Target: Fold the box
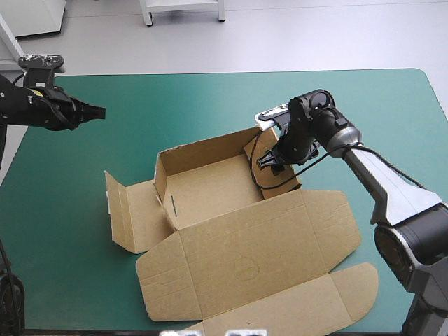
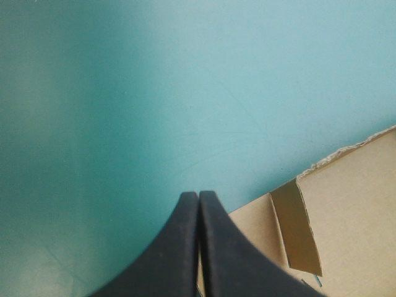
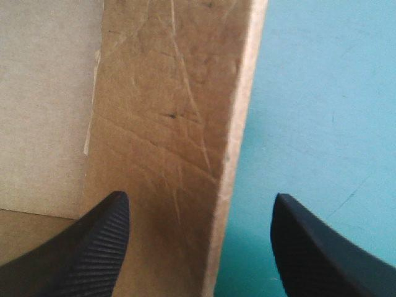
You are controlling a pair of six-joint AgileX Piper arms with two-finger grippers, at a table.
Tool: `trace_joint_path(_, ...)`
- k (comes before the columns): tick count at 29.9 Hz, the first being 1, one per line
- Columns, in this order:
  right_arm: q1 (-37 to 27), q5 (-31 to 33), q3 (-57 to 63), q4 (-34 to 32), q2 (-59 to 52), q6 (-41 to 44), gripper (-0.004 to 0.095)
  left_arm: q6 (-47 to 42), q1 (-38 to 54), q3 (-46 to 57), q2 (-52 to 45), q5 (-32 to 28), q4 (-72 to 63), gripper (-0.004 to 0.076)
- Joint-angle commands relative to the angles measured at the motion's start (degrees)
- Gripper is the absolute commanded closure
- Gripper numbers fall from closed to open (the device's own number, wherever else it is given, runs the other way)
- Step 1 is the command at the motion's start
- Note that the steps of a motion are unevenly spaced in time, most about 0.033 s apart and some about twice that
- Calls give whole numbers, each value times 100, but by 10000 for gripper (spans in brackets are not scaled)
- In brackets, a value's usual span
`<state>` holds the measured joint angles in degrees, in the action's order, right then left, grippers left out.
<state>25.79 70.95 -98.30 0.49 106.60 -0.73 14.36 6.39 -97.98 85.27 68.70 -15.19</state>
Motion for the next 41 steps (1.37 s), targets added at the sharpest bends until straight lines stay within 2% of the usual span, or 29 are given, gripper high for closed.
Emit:
trace_joint_path(1,-21,5,-114,24,-168,-5,305,6,4,-179,-192,-237,-167,732)
trace_joint_path(4,-21,-84,-114,11,-69,-27,335,6,4,-179,-192,-228,-167,732)
trace_joint_path(7,-21,-98,-114,3,-32,-41,438,6,4,-179,-192,-186,-167,732)
trace_joint_path(8,-21,-72,-114,3,-32,-41,511,6,4,-179,-192,-176,-167,732)
trace_joint_path(12,-21,11,-114,-183,-32,-61,926,6,4,-179,-192,-145,-167,732)
trace_joint_path(16,-60,46,-185,-440,-32,-47,909,6,4,-179,-192,-77,-167,732)
trace_joint_path(20,-315,46,-603,-413,-43,-47,910,19,4,-168,-181,-90,-167,732)
trace_joint_path(29,-1725,46,-1442,645,-515,-332,910,206,104,-158,223,-93,-649,732)
trace_joint_path(34,-2648,46,-1439,1674,-938,-607,910,663,401,-158,671,-124,-1559,732)
trace_joint_path(41,-3244,46,-1439,2264,-1545,-813,910,1647,595,159,1246,-410,-2846,732)
